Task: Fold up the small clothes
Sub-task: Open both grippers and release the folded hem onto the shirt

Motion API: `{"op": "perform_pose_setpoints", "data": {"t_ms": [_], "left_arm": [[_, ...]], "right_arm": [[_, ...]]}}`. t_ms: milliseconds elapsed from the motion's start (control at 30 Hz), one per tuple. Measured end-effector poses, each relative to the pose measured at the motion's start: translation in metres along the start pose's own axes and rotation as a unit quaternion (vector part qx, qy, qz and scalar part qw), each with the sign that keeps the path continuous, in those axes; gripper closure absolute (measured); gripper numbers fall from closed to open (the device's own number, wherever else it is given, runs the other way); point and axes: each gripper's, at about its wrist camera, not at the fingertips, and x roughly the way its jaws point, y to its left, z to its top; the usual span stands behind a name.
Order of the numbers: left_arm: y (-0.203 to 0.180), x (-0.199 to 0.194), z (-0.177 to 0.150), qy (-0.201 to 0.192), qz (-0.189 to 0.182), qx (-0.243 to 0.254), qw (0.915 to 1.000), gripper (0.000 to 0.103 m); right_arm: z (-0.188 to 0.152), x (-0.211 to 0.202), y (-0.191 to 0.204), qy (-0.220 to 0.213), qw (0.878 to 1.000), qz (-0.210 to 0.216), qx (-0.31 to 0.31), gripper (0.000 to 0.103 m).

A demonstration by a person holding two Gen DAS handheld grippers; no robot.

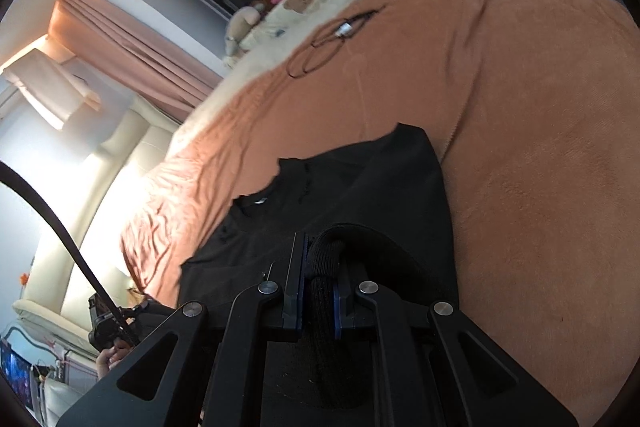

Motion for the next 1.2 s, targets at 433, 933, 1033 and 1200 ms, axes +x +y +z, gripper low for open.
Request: {"op": "perform_pose_setpoints", "data": {"t_ms": [433,933,1033,1200], "left_arm": [[0.021,0.037,0.004,0.027,0.074,-0.014,0.9968,0.059],[-0.016,0.0,-0.006,0.027,0.125,0.131,0.9831,0.036],[-0.03,0.002,-0.017,0.044,0.15,0.198,0.9677,0.035],[-0.044,0.005,-0.04,0.066,0.186,0.29,0.9364,0.035]], "right_arm": [[0.017,0.019,0.027,0.058,0.992,-0.112,0.019,0.057],[0.012,-0.078,0.059,0.042,0.991,-0.126,-0.025,0.031],[0.006,-0.087,0.066,0.049,0.987,-0.144,-0.06,0.031],[0.005,-0.071,0.09,0.071,0.976,-0.164,-0.123,0.031]]}}
